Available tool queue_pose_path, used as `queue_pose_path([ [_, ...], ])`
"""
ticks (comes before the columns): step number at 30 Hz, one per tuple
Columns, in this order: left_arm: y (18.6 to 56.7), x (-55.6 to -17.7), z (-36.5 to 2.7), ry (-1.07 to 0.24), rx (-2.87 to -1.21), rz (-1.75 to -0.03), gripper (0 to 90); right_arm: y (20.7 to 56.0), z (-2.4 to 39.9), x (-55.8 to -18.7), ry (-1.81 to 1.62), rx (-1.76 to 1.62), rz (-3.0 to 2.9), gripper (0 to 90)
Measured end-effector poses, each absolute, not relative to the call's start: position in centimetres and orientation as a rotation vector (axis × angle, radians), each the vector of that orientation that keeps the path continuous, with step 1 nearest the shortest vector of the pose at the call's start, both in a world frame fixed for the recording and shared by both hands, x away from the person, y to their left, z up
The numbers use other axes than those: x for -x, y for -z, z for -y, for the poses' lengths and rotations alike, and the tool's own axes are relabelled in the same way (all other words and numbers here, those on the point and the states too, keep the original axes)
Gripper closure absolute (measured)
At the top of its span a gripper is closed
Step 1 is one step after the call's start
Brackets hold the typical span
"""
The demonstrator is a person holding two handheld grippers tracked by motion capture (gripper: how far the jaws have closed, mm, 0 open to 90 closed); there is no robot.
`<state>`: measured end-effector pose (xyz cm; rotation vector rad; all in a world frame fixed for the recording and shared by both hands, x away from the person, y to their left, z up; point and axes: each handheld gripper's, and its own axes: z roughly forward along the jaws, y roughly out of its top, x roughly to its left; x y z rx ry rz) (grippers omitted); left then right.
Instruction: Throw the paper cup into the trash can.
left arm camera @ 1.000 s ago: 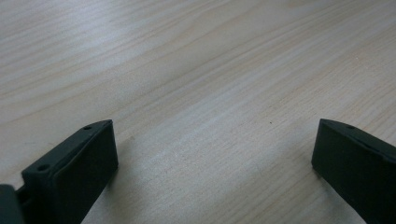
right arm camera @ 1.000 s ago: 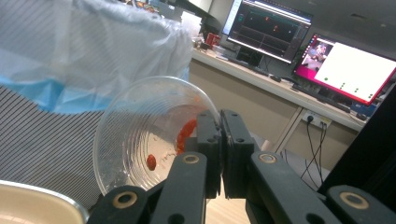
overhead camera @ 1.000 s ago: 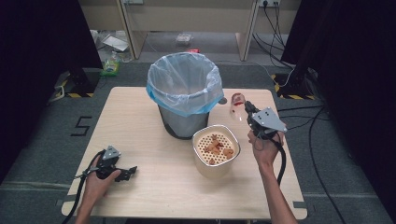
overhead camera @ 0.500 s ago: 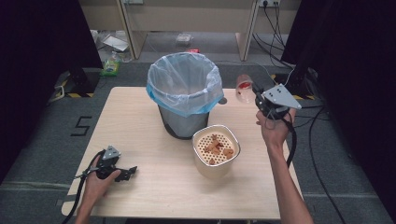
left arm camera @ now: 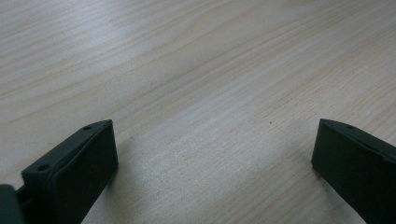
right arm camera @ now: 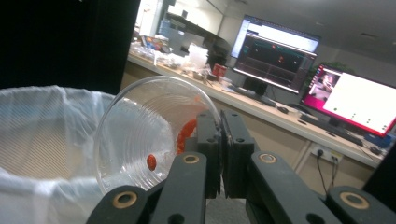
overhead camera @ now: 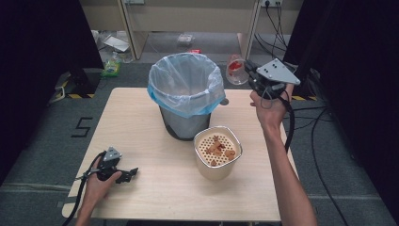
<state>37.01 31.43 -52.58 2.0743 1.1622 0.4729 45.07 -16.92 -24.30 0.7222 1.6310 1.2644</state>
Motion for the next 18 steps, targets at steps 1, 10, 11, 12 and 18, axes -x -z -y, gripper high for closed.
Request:
queue_pose_path([
  [1,52.6,-37.0,-31.4,-0.473,-2.074,-1.162,0.0,24.1,16.6,-45.1,-1.275,-0.722,-1.635,87.7],
  [10,52.6,-37.0,-31.4,-0.473,-2.073,-1.162,0.0,23.3,12.7,-46.1,-1.325,-0.661,-1.702,87.7],
  [11,52.6,-37.0,-31.4,-0.473,-2.073,-1.162,0.0,23.3,12.2,-46.2,-1.325,-0.654,-1.711,87.7],
  [12,52.6,-37.0,-31.4,-0.473,-2.074,-1.162,0.0,23.3,11.8,-46.4,-1.325,-0.644,-1.722,87.7],
  [18,52.6,-37.0,-31.4,-0.473,-2.074,-1.162,0.0,23.4,8.9,-47.8,-1.327,-0.625,-1.792,87.5],
])
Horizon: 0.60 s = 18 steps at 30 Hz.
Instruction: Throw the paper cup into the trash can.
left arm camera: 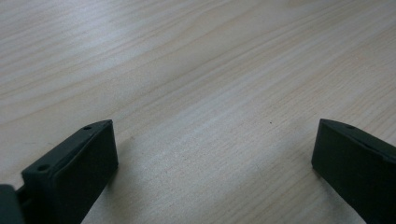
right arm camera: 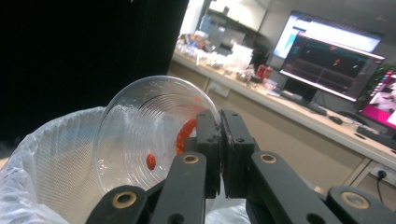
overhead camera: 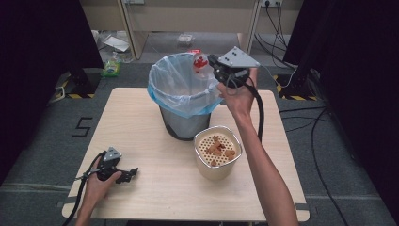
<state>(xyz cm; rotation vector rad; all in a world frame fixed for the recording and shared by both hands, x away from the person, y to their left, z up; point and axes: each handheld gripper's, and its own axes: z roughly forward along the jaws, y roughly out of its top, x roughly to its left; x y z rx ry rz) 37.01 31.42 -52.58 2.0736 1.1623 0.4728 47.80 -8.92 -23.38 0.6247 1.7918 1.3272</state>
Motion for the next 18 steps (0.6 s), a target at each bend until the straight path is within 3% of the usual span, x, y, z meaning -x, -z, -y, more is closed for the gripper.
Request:
queue_pose_path([
  [7,52.6,-37.0,-31.4,-0.473,-2.074,-1.162,0.0,24.3,6.2,-49.6,-1.281,-0.615,-1.893,85.9],
  [11,52.6,-37.0,-31.4,-0.471,-2.073,-1.164,0.0,24.7,5.5,-50.3,-1.298,-0.653,-1.915,75.9],
  [18,52.6,-37.0,-31.4,-0.471,-2.075,-1.163,0.0,24.1,6.9,-50.1,-1.304,-0.697,-1.906,68.6],
])
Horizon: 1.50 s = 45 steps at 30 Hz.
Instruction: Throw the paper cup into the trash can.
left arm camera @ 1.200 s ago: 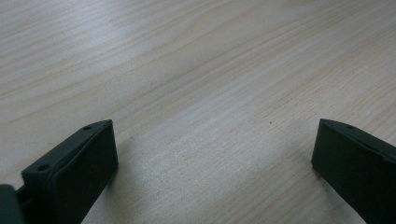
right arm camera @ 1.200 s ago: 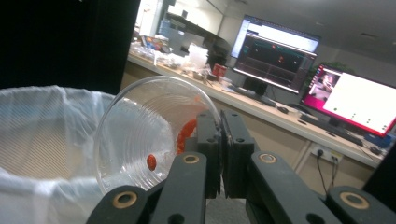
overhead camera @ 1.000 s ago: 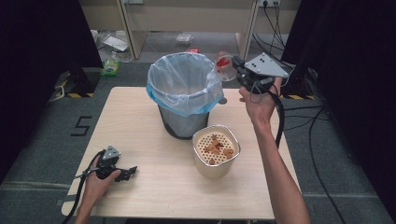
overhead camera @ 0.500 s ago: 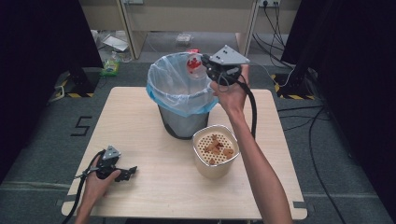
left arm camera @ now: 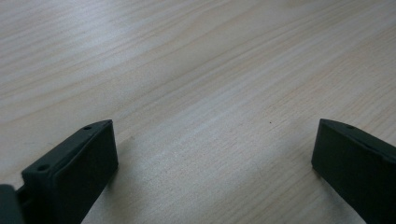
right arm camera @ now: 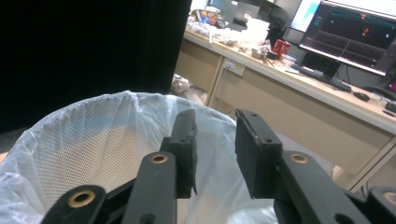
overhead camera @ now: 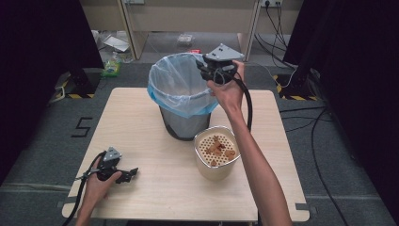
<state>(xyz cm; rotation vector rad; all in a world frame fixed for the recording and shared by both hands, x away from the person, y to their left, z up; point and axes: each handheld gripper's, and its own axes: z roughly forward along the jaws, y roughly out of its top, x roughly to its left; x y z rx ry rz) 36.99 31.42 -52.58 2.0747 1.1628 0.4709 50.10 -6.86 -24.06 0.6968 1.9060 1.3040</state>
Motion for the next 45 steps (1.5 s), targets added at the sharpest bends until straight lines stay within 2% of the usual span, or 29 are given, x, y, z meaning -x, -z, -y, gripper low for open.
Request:
queue_pose_path([
  [13,52.6,-37.0,-31.4,-0.471,-2.074,-1.163,0.0,25.1,13.3,-48.0,-1.243,-0.781,-1.907,56.8],
  [23,52.6,-37.0,-31.4,-0.471,-2.077,-1.163,0.0,28.4,18.1,-46.1,-1.176,-0.877,-1.924,49.3],
  [34,52.6,-36.9,-31.4,-0.471,-2.073,-1.166,0.0,32.7,20.8,-43.7,-1.036,-0.936,-1.948,41.5],
  [45,52.6,-36.9,-31.4,-0.472,-2.071,-1.167,0.0,37.9,22.6,-41.8,-1.019,-1.028,-1.994,40.0],
])
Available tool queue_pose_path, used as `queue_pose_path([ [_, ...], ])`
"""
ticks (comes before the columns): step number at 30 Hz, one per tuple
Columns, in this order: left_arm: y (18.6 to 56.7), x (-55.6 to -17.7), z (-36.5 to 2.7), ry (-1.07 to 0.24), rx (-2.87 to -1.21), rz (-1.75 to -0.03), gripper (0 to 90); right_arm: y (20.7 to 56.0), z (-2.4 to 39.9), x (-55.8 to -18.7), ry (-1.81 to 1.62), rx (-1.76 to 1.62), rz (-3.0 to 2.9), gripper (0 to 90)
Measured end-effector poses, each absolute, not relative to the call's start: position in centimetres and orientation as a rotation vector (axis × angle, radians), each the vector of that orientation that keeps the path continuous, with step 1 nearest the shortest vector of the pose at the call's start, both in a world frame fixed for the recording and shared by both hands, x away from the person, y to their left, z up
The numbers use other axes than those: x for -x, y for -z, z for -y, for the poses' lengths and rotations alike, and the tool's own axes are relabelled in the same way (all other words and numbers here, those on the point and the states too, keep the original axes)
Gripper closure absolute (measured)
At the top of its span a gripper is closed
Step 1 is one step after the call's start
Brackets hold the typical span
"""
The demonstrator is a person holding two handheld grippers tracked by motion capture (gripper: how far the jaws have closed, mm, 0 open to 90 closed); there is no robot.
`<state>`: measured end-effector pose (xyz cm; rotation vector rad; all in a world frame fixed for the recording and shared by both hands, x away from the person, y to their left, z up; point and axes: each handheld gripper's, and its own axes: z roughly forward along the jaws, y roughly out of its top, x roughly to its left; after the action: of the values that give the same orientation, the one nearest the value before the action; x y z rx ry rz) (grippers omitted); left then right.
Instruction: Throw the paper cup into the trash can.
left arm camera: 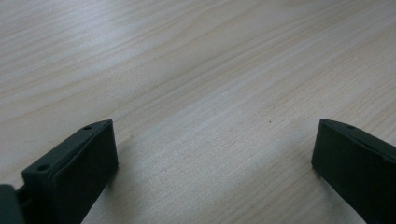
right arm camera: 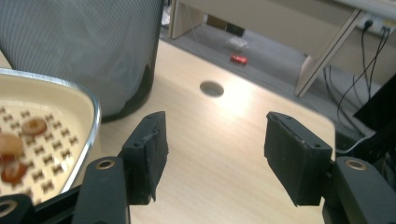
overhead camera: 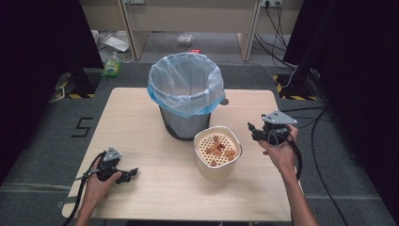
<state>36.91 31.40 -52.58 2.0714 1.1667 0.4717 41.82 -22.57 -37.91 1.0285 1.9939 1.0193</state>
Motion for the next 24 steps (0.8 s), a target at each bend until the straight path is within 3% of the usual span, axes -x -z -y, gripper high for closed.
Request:
queue_pose_path([
  [24,52.6,-36.9,-31.4,-0.474,-2.072,-1.166,0.0,47.7,24.5,-39.5,-0.909,-1.211,-2.108,37.0],
])
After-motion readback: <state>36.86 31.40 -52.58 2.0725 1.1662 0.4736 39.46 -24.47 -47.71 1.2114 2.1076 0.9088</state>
